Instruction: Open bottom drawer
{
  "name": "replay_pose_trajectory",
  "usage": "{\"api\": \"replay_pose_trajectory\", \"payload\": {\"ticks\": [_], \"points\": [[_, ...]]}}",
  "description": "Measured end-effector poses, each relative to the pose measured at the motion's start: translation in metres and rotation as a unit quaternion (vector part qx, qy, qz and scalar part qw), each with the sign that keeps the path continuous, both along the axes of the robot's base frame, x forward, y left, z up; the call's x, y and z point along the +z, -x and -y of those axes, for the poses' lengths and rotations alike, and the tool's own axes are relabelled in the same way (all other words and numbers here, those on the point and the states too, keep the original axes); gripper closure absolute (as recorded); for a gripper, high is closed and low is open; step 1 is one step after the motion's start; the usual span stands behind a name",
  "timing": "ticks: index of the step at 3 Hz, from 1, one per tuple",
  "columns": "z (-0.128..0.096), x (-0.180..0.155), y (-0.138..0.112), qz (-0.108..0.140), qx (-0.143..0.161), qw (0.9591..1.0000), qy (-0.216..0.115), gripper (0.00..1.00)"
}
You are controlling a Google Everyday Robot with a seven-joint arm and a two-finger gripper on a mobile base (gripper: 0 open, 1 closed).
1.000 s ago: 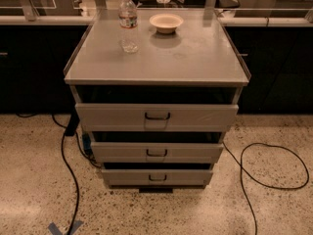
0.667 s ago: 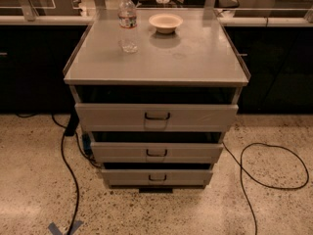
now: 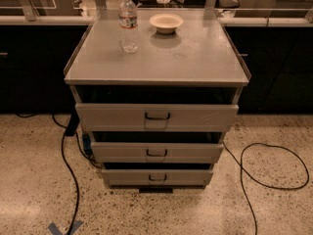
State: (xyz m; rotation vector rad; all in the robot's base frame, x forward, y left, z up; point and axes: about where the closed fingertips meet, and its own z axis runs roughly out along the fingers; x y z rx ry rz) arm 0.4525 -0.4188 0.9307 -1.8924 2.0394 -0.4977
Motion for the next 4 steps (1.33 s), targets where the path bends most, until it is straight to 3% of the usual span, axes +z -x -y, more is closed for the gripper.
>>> {"api": "replay_pose_trajectory", "payload": {"ticks": [1, 3, 4], "points": [[-0.003, -0.005, 0.004, -0.003, 0.001, 1.0, -0.003, 0.0], [-0.025, -0.032, 0.04, -0.02, 0.002, 0.9991, -0.038, 0.0], [-0.036, -0.051, 0.05, -0.048, 0.007, 0.9976, -0.05, 0.0]]}}
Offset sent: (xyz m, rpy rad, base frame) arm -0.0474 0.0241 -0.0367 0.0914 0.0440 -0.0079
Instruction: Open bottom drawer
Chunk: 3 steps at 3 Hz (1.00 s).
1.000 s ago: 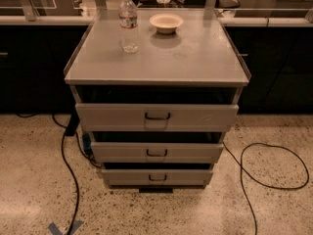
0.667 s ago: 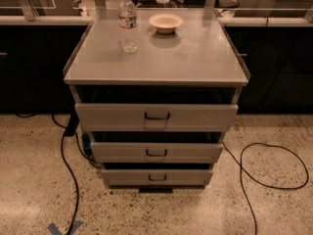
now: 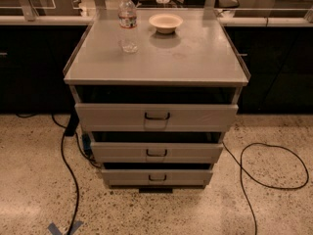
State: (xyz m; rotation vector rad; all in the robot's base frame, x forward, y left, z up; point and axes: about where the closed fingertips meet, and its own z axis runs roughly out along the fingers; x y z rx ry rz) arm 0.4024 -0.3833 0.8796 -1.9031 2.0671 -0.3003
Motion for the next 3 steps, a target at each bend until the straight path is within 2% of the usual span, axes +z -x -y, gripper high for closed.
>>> {"api": "replay_pose_trajectory", "payload": {"ticks": [1, 2, 3], "points": [[-0.0074, -0.0247, 0.0075, -0.043, 0.007, 0.9991, -0.006, 0.0], [-0.0074, -0.0247, 0.0075, -0.043, 0.007, 0.9991, -0.006, 0.0], [-0.0081, -0.0334, 0.0173, -0.023, 0.031, 0.9992, 0.007, 0.0]]}}
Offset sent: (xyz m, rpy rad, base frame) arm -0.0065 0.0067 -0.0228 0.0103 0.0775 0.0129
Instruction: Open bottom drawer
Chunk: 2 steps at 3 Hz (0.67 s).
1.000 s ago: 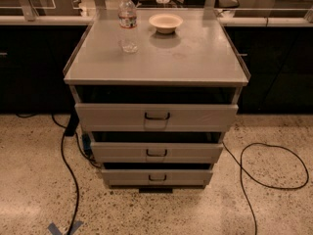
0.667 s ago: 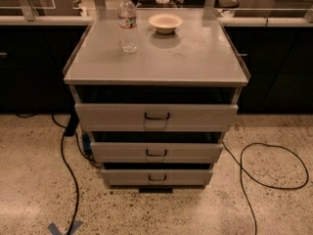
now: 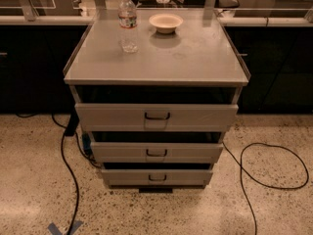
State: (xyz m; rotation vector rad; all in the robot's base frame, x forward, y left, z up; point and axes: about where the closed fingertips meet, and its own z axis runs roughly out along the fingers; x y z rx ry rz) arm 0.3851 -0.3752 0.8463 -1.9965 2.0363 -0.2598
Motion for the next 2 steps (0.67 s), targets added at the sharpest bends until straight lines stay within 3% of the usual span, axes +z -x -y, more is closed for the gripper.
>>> {"api": "replay_pose_trajectory", "payload": {"ticks": [1, 2], "points": [[-0.004, -0.024, 0.008, 0.013, 0.018, 0.9997, 0.01, 0.0], [-0.023, -0.06, 0.01, -0.013, 0.042, 0.9985, 0.03, 0.0]]}}
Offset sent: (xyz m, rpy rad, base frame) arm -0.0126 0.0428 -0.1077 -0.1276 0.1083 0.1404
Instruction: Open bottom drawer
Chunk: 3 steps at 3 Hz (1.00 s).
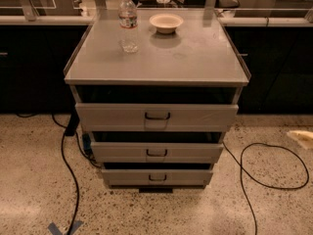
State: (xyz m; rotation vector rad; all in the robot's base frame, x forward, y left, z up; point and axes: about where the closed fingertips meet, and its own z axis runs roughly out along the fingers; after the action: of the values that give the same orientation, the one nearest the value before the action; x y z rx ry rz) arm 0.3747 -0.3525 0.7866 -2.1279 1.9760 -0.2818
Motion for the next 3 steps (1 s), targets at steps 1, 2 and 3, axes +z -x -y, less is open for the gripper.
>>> {"api": "replay_pose_trajectory", "payload": {"ticks": [1, 2, 3], "points": [[-0.018, -0.041, -0.004, -0.059, 0.013, 0.9978, 0.025, 0.0], [-0.018, -0.041, -0.004, -0.059, 0.013, 0.9978, 0.025, 0.0], [-0.007, -0.05, 0.002, -0.05, 0.006, 0.9986, 0.017, 0.0]]}}
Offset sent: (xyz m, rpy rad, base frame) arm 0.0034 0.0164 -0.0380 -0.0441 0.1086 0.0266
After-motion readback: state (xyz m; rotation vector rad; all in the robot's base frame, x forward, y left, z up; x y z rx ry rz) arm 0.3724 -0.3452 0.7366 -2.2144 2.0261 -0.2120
